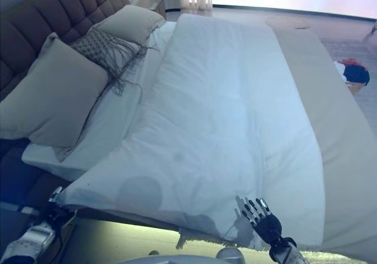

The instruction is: Make the bed neatly

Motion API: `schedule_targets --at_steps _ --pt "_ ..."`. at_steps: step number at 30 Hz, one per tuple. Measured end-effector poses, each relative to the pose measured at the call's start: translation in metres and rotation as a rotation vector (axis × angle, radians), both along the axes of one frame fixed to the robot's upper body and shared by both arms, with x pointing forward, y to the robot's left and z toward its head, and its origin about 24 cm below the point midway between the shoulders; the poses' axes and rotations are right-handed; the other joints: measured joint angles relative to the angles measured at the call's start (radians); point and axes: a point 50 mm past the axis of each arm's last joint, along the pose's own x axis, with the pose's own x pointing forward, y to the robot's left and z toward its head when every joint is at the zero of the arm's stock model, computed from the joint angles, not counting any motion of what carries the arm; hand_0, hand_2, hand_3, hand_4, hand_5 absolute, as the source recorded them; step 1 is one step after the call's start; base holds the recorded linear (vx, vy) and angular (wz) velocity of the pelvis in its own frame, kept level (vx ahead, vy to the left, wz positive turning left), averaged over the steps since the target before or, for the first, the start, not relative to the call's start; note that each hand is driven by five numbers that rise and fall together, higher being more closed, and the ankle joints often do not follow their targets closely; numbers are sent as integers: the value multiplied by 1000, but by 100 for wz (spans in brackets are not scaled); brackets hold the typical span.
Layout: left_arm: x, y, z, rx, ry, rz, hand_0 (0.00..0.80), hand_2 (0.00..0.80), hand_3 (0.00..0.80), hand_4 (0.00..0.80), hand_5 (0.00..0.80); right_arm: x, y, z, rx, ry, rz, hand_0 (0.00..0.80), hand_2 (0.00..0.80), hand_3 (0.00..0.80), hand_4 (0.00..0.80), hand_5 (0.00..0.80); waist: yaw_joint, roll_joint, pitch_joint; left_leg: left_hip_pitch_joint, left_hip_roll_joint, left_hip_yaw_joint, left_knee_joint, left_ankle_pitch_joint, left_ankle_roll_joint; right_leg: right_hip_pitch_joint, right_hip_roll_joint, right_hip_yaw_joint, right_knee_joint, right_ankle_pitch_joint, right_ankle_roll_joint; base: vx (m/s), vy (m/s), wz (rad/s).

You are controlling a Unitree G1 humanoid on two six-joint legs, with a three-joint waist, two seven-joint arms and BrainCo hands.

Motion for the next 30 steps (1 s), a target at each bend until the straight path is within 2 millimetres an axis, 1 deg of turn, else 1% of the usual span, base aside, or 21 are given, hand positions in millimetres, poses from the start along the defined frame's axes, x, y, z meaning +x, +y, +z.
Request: schedule_targets --at_steps 2,4,6,8,9,12,13,15,16,17,18,19,20,22,23,24,25,26,27,28,30 --pt "0 -3 -3 -11 3 6 800 800 800 800 800 -1 5 1 8 -11 23 0 0 0 0 0 1 1 1 3 -12 14 -7 -1 16 -48 -14 -15 89 -23 2 -114 28 -23" --pt "0 -3 -3 -5 4 20 800 800 800 800 800 -10 8 -1 27 -8 35 0 0 0 0 0 1 -6 -3 1 -14 19 -12 3 22 -95 -16 -39 166 -54 0 -112 -65 -10" --pt "4 -4 -3 4 1 38 800 800 800 800 800 -20 9 -4 35 9 35 0 0 0 0 0 -2 -8 -4 -22 -3 8 4 6 18 -118 -5 -37 202 -91 -10 -169 -101 15" --pt "17 -8 0 -12 -29 53 800 800 800 800 800 -26 9 -6 37 30 40 0 0 0 0 0 -2 1 -3 -76 20 -27 31 10 23 -136 31 -26 197 -99 -29 -180 -44 38" --pt "23 -10 2 -14 -43 60 800 800 800 800 800 -24 8 -5 31 27 41 0 0 0 0 0 -2 6 -2 -97 30 -37 42 18 24 -148 44 -26 195 -98 -38 -200 13 40" --pt "44 -23 3 -7 -77 55 800 800 800 800 800 -13 2 0 6 3 6 0 0 0 0 0 -6 6 -4 -174 31 -31 80 63 69 -163 55 -32 169 -92 -58 -135 118 45" --pt "45 -26 1 -7 -84 61 800 800 800 800 800 -3 -2 4 -11 -20 3 0 0 0 0 0 -7 14 1 -182 40 -33 80 70 67 -172 54 -32 167 -94 -71 -47 266 11" --pt "38 -28 -5 -18 -67 75 800 800 800 800 800 16 -13 15 -48 -69 -3 0 0 0 0 0 -20 28 8 -190 48 -36 94 72 68 -179 54 -17 173 -91 -78 25 309 -12" --pt "34 -27 -8 -26 -60 83 800 800 800 800 800 21 -17 19 -62 -83 -7 0 0 0 0 0 -30 28 10 -194 46 -44 107 70 66 -177 43 -12 176 -87 -84 72 371 -19" --pt "30 -26 -11 -29 -50 91 800 800 800 800 800 24 -21 22 -71 -93 -14 0 0 0 0 0 -31 30 12 -189 43 -50 125 67 61 -180 46 8 192 -93 -76 94 402 -24" --pt "26 -26 -12 -30 -51 95 800 800 800 800 800 25 -22 22 -72 -93 -19 0 0 0 0 0 -33 31 13 -181 48 -75 138 43 30 -175 34 24 194 -95 -79 122 481 -31" --pt "24 -25 -13 -30 -50 98 800 800 800 800 800 25 -23 22 -72 -91 -22 0 0 0 0 0 -42 30 13 -189 56 -100 172 30 15 -175 31 32 206 -99 -71 123 489 -32" --pt "20 -24 -14 -29 -47 98 800 800 800 800 800 24 -20 21 -61 -88 -20 0 0 0 0 0 -45 36 16 -176 79 -114 179 19 5 -178 30 50 222 -106 -65 118 545 -37" --pt "11 -24 -21 -42 -21 95 800 800 800 800 800 24 -22 21 -68 -86 -20 0 0 0 0 0 -60 53 20 -163 112 -128 182 -1 -25 -179 14 79 250 -118 -38 97 612 -37" --pt "8 -26 -24 -53 -11 86 800 800 800 800 800 21 -22 20 -66 -80 -22 0 0 0 0 0 -66 58 22 -154 111 -125 178 -19 -41 -179 -7 92 261 -121 -14 72 597 -20" --pt "8 -29 -26 -69 -11 70 800 800 800 800 800 18 -21 18 -66 -70 -23 0 0 0 0 0 -78 60 21 -154 96 -115 180 -58 -68 -177 -41 97 263 -118 15 63 560 -12" --pt "8 -31 -26 -82 -11 56 800 800 800 800 800 14 -14 14 -44 -61 -29 0 0 0 0 0 -87 38 22 -155 55 -70 191 -62 -57 -170 -101 101 251 -109 27 55 453 -1" --pt "9 -34 -28 -94 -6 39 800 800 800 800 800 10 -6 10 -20 -52 -23 0 0 0 0 0 -94 20 20 -145 19 -22 191 -59 -36 -152 -151 97 219 -87 21 44 424 -5" --pt "9 -37 -30 -100 6 19 800 800 800 800 800 7 1 7 0 -44 -10 0 0 0 0 0 -99 10 16 -130 -20 -7 187 -63 -15 -132 -181 99 179 -58 1 9 354 -19" --pt "8 -39 -31 -110 12 4 800 800 800 800 800 8 9 7 26 -51 -9 0 0 0 0 0 -99 7 16 -123 -55 -5 192 -71 0 -127 -208 101 147 -16 8 -52 314 -39" --pt "6 -40 -31 -119 13 -9 800 800 800 800 800 11 23 6 74 -56 8 0 0 0 0 0 -98 15 20 -113 -76 21 177 -77 13 -147 -231 93 135 36 17 -101 259 -54"
